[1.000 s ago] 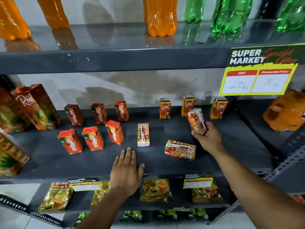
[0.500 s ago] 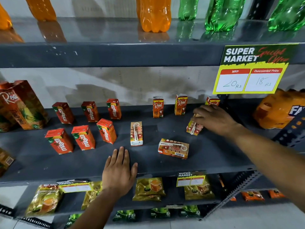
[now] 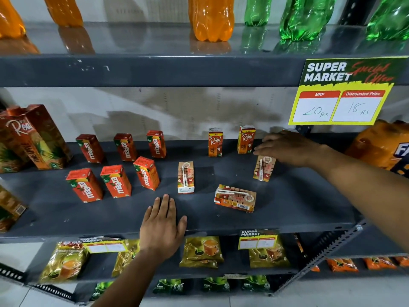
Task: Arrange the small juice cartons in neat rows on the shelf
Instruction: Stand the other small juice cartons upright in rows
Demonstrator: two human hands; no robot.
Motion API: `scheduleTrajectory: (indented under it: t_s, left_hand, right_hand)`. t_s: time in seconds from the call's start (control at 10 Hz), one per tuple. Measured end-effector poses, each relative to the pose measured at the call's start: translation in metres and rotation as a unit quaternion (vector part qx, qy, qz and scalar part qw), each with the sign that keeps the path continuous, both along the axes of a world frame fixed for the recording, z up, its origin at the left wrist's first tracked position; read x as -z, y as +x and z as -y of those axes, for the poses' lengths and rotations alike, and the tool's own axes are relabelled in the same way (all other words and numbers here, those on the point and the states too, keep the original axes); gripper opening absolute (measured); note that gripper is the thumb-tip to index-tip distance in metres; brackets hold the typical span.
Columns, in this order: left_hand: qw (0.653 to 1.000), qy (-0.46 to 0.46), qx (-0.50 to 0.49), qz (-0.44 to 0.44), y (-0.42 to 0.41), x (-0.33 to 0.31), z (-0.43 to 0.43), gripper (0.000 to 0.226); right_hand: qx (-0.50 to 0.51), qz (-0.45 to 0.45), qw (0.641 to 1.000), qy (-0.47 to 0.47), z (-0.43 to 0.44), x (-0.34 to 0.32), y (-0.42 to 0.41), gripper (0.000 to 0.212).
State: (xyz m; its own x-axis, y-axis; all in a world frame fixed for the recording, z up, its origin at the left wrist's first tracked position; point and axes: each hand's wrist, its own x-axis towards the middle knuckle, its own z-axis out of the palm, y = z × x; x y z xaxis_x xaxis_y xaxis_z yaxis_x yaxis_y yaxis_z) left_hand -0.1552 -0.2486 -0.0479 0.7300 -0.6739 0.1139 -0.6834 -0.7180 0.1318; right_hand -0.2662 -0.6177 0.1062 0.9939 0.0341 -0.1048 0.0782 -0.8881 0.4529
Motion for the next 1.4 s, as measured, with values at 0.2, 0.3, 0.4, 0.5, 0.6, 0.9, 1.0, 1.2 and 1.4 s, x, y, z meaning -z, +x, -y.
scheduleTrajectory:
  t_s: [0.2,0.3,0.4,0.5,0.6,0.9,1.0,1.2,1.4]
  left_hand:
    - [1.0,0.003,-0.003,0.002,0.0,0.001,0.001,0.081]
    - [1.0,0.008,-0.005,0.002,-0.001,0.001,0.001,0.082]
    - [1.0,0.007,-0.005,0.001,0.0,0.001,0.001,0.081]
    - [1.0,0.005,-0.005,-0.001,0.0,0.0,0.001,0.082]
    - [1.0,0.004,-0.005,0.0,0.0,0.0,0.001,0.082]
    - [1.0,0.004,-0.005,0.007,0.0,0.0,0.0,0.083]
    - [1.0,0.004,-0.003,0.005,-0.001,0.0,0.0,0.083]
    - [1.0,-0.002,-0.004,0.003,-0.001,0.001,0.001,0.082]
    - [1.0,0.007,-0.008,0.006,0.0,0.001,0.001,0.082]
  right_hand:
    - [0.154,0.032,0.973,0.168,-0.003,0.0,0.005,0.067]
    - [0.314,0.04,0.923,0.217,-0.008,0.004,0.014,0.063]
    - [0.356,0.038,0.898,0.254,-0.015,0.009,0.019,0.064]
    - [0.362,0.042,0.892,0.268,-0.018,0.011,0.02,0.065]
    - [0.368,0.041,0.889,0.268,-0.019,0.007,0.018,0.065]
    - [0.42,0.11,0.837,0.333,-0.017,0.01,0.014,0.047]
    - [0.44,0.204,0.682,0.547,-0.016,0.015,0.004,0.037]
    - [0.287,0.264,0.155,0.908,-0.025,0.057,-0.019,0.04]
    - [0.276,0.245,0.147,0.918,-0.037,0.077,-0.026,0.044]
